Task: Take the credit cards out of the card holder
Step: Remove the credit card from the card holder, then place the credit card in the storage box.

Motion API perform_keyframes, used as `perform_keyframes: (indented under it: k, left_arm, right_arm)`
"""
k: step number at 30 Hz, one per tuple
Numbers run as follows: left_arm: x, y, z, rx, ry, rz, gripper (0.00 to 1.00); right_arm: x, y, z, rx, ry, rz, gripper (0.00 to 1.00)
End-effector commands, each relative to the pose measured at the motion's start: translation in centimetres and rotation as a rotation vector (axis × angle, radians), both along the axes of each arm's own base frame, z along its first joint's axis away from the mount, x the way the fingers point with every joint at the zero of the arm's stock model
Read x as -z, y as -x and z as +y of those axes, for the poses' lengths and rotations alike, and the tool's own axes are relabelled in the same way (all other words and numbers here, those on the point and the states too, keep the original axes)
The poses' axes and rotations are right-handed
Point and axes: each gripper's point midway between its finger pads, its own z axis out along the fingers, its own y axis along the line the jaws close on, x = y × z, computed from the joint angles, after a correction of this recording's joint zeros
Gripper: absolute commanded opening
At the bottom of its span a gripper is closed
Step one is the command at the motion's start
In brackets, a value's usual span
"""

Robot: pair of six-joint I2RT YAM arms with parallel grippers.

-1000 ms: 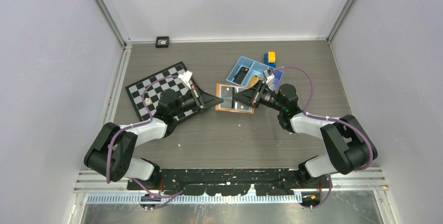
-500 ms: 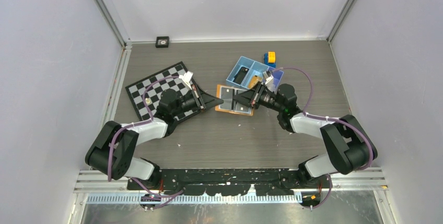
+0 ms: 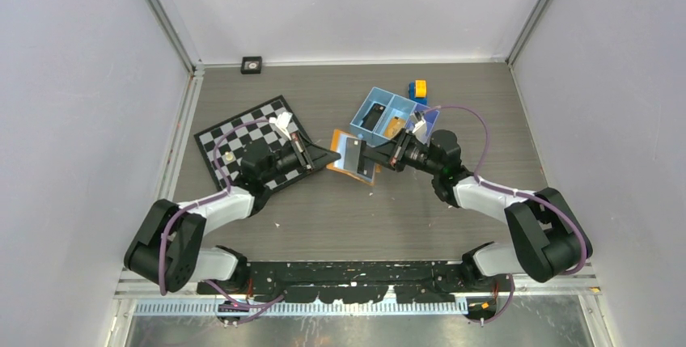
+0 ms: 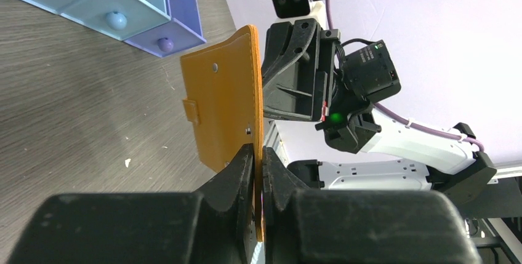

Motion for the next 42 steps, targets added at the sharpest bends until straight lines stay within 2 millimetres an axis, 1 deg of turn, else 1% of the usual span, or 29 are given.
perform_keyframes:
  k: [1,8,12,14,17,20,25,29,34,38,42]
  left_arm:
    - [-1.9,-0.2,0.6,-0.028,0.028,-0.088,0.09]
    - [-1.7,-0.7,1.8,-0.08,0.029,-0.075,0.03]
    - [-1.4,-1.1,2.9,-0.135,0.002,-0.073,0.0]
    - [-0.9,-1.4,3.5,-0.173,-0.036,-0.062,0.0]
    - [0.7,-2.1,4.8,-0.257,-0.136,-0.015,0.0]
    - [1.2,-2.3,5.8,-0.309,-0.198,-0.016,0.0]
    - [1.6,-2.4,7.3,-0.382,-0.277,0.0,0.0]
    - [1.3,-2.4,8.1,-0.422,-0.292,-0.015,0.0]
    - [1.4,-2.3,8.3,-0.432,-0.297,-0.011,0.0]
    - [1.6,-2.3,8.3,-0.431,-0.3,0.0,0.0]
    - [1.3,-2.2,8.3,-0.43,-0.294,-0.002,0.0]
  right_arm:
    - [-1.6,-0.7,-0.4,0.025,-0.014,-0.057,0.0]
    - [-1.4,-1.1,-1.5,0.072,-0.013,-0.049,0.01]
    - [-0.5,-1.9,-2.7,0.126,0.005,-0.02,0.0]
    - [-0.2,-2.3,-3.3,0.151,0.012,-0.006,0.01]
    - [0.2,-2.9,-4.0,0.185,0.027,0.006,0.01]
    - [0.6,-3.9,-4.6,0.227,0.059,0.022,0.0]
    - [0.9,-6.6,-5.9,0.341,0.146,0.045,0.0]
    - [1.9,-8.9,-6.2,0.391,0.193,0.074,0.0]
    - [2.3,-11.8,-5.9,0.44,0.176,0.108,0.0]
    - [3.2,-14.5,-5.9,0.482,0.223,0.122,0.0]
    - [3.9,-16.5,-5.6,0.493,0.245,0.126,0.0]
